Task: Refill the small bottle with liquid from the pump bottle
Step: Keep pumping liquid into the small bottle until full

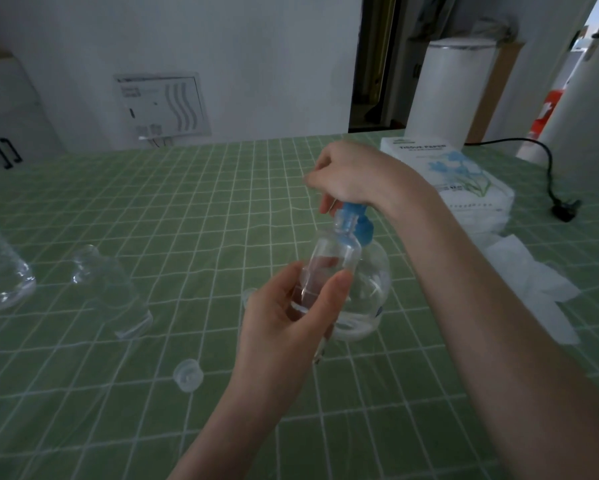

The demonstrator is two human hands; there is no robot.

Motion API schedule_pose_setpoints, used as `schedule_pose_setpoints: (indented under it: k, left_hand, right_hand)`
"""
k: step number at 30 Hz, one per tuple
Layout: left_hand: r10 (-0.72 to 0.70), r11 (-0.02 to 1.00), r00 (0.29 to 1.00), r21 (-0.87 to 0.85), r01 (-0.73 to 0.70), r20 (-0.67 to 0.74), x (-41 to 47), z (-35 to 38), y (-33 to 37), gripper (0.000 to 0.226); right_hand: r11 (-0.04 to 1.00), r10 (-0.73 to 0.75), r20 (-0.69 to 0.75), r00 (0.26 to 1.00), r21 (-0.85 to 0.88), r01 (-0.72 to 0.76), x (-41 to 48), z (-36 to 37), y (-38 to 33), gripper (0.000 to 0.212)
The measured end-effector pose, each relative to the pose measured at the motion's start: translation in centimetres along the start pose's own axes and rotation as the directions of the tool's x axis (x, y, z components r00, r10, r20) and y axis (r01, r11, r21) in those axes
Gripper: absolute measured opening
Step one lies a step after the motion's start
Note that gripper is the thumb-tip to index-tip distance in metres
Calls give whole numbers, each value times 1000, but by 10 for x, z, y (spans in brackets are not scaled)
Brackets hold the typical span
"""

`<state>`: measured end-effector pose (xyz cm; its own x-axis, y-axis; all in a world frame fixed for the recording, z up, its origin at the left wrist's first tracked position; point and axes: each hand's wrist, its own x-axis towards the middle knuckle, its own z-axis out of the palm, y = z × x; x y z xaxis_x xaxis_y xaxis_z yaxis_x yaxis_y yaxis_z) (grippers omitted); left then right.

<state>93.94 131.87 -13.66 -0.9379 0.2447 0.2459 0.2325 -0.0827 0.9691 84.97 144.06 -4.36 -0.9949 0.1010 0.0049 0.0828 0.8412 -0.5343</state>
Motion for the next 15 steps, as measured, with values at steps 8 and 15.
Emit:
schedule_pose_setpoints:
  k: [8,15]
  left_hand:
    - [-2,999,1000,-32,2,-5,1,1,2,36]
    - [-17,1000,1000,-21,17,-3,-2,1,3,38]
  right_hand:
    - [999,6,46,999,34,-7,0,4,0,30]
    - [999,26,67,997,40,-28,-2,10,3,30]
